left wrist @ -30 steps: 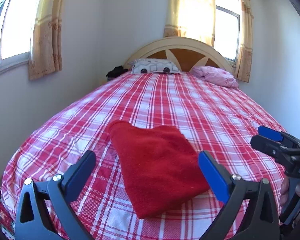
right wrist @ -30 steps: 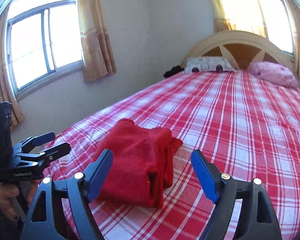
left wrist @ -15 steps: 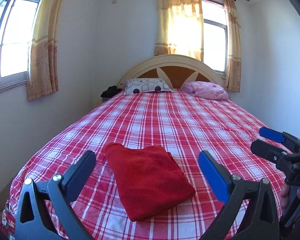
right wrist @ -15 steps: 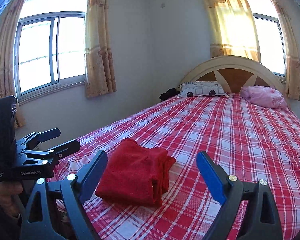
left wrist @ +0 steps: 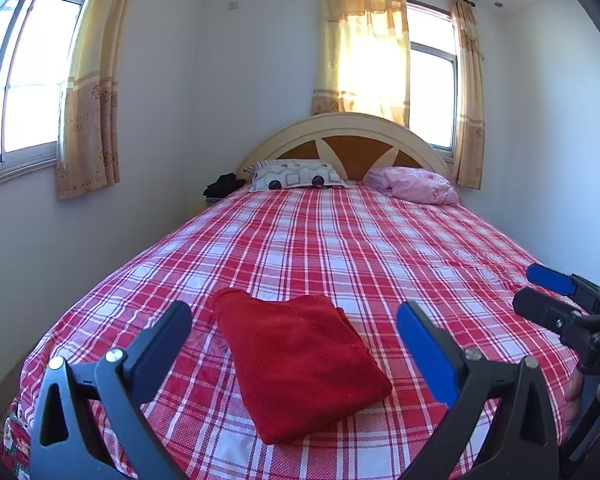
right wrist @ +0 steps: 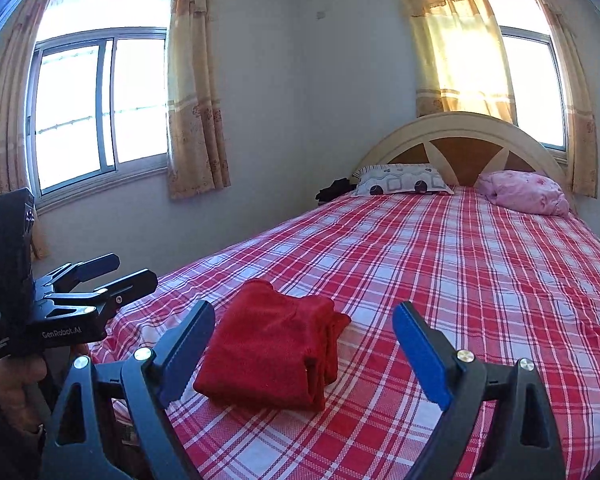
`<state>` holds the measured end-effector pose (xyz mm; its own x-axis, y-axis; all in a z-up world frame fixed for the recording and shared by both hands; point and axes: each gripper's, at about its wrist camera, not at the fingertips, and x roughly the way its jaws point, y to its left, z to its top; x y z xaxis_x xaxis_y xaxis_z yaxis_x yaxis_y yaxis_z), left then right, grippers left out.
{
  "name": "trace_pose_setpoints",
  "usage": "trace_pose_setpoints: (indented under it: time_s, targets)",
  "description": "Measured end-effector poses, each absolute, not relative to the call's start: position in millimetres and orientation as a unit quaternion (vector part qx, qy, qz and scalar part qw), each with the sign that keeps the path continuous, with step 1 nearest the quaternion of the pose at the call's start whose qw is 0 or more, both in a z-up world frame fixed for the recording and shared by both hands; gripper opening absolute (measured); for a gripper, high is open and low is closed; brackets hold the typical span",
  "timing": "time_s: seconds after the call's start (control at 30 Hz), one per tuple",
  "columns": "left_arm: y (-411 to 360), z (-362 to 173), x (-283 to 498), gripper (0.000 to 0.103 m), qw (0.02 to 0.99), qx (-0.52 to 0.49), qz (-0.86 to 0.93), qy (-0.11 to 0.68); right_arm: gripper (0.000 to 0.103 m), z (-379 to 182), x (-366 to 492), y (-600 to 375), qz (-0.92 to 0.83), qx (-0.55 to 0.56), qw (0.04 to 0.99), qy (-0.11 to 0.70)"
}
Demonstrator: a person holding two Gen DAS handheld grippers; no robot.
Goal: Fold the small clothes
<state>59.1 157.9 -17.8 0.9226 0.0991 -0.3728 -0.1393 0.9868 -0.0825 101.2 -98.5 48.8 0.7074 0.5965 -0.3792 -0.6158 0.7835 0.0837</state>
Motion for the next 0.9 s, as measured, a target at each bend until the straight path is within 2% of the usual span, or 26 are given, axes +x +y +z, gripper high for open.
trace_pose_setpoints:
  time_s: [0.9]
  targets:
    - [154.9, -19.7, 62.6, 0.103, 0.976, -0.052, 0.070, 0.200, 0.091, 47.1, 100.0, -106.1, 0.326, -0.012, 0.924, 0.200]
